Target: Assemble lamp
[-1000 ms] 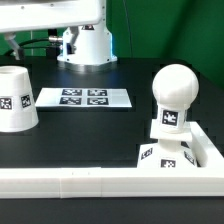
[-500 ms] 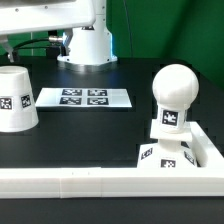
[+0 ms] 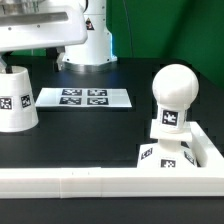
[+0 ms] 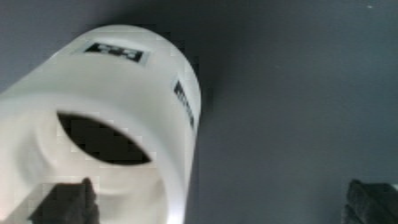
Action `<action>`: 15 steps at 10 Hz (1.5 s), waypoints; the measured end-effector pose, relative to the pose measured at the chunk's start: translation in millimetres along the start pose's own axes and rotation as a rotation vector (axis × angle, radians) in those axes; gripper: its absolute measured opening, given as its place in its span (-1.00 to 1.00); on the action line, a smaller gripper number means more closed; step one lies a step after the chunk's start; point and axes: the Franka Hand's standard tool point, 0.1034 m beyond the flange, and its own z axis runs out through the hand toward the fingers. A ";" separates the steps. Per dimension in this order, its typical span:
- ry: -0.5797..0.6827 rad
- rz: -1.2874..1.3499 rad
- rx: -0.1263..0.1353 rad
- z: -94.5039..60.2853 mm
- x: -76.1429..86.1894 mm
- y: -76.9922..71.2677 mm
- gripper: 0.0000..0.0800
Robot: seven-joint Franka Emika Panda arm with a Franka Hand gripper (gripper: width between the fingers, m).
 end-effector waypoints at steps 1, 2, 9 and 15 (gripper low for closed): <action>-0.006 0.002 0.001 3.3 -2.1 -0.6 0.69; -0.010 0.001 0.002 4.6 -3.3 -2.2 0.33; -0.009 -0.012 0.003 2.5 -5.1 5.5 -0.89; -0.001 0.071 0.050 -11.3 21.3 -37.5 -0.89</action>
Offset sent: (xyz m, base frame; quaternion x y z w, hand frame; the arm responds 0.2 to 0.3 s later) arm -0.0053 -0.0038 0.0013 0.0105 -0.0027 -0.0062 0.9999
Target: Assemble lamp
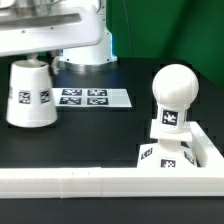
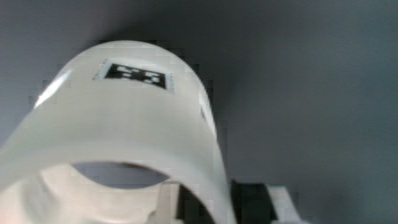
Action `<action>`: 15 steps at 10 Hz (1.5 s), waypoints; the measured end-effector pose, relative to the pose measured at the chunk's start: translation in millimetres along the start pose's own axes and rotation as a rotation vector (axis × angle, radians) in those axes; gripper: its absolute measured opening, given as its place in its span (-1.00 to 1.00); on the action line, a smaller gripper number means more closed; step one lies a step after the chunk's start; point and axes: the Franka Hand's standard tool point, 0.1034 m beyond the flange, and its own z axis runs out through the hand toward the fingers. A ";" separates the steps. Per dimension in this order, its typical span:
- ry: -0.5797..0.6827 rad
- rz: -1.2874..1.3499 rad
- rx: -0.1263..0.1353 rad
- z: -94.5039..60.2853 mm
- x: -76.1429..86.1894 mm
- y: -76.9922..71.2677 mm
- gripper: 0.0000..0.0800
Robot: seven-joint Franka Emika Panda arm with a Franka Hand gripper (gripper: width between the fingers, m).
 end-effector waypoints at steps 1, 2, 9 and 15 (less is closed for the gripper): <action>-0.005 0.028 0.018 -10.8 16.0 -20.5 -0.89; -0.011 0.085 0.037 -26.2 35.8 -39.4 -0.89; -0.018 0.181 0.078 -79.2 112.9 -74.2 -0.89; -0.038 0.242 0.108 -117.0 129.3 -123.3 -0.89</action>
Offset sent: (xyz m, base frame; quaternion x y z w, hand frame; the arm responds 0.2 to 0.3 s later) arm 0.0882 0.0444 0.0684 0.0308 -0.0250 0.1183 0.9922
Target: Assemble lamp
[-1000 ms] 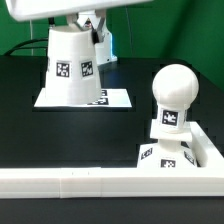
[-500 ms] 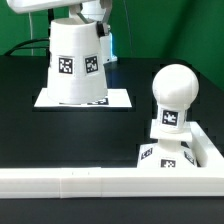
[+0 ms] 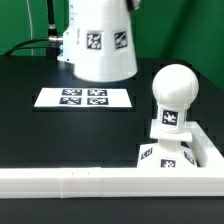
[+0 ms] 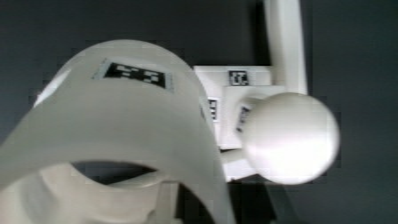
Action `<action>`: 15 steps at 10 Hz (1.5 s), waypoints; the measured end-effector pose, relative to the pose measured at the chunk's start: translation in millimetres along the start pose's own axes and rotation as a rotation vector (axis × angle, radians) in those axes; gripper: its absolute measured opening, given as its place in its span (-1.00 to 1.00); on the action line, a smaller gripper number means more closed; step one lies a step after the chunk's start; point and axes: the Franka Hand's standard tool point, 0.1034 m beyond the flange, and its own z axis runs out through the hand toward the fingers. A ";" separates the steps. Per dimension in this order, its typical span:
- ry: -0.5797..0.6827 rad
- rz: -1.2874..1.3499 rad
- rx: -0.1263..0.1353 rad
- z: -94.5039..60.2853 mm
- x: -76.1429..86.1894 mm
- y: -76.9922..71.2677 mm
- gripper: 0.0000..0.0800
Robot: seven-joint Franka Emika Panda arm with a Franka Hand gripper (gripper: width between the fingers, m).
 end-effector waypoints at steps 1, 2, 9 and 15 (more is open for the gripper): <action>0.006 0.008 0.005 -8.2 3.1 -12.0 -0.89; 0.004 0.048 0.007 -12.9 4.6 -25.7 -0.89; -0.028 0.082 0.005 15.2 25.9 -75.8 -0.89; -0.024 0.074 -0.004 34.6 29.7 -75.9 -0.89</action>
Offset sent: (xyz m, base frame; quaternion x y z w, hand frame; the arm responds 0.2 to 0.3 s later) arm 0.0538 0.0584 0.0326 -0.0262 -0.0301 0.0464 0.9981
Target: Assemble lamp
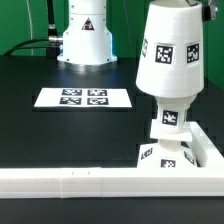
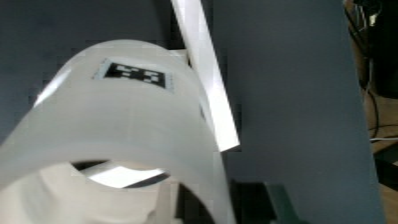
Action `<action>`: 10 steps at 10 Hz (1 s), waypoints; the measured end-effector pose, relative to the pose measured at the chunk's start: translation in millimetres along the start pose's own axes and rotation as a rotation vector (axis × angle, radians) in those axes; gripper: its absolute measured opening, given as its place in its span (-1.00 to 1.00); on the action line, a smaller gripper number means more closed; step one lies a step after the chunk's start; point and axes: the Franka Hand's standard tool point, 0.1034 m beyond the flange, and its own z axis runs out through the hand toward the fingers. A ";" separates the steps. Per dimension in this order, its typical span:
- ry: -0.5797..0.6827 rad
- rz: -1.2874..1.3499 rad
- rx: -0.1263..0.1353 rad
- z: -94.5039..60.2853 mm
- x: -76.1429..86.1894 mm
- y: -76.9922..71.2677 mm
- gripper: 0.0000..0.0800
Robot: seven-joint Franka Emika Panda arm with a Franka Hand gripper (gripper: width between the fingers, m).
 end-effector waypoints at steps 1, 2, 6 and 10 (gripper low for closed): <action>-0.004 0.001 -0.003 7.4 0.9 0.8 -0.89; 0.003 0.002 -0.003 13.6 3.6 0.9 -0.89; 0.007 0.005 -0.007 30.7 7.0 3.3 -0.89; 0.005 0.012 -0.008 33.5 7.5 8.1 -0.70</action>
Offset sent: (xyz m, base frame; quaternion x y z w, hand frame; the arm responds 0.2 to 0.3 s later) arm 0.0052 0.0007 -0.0158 0.0066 0.0222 -0.0127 0.9997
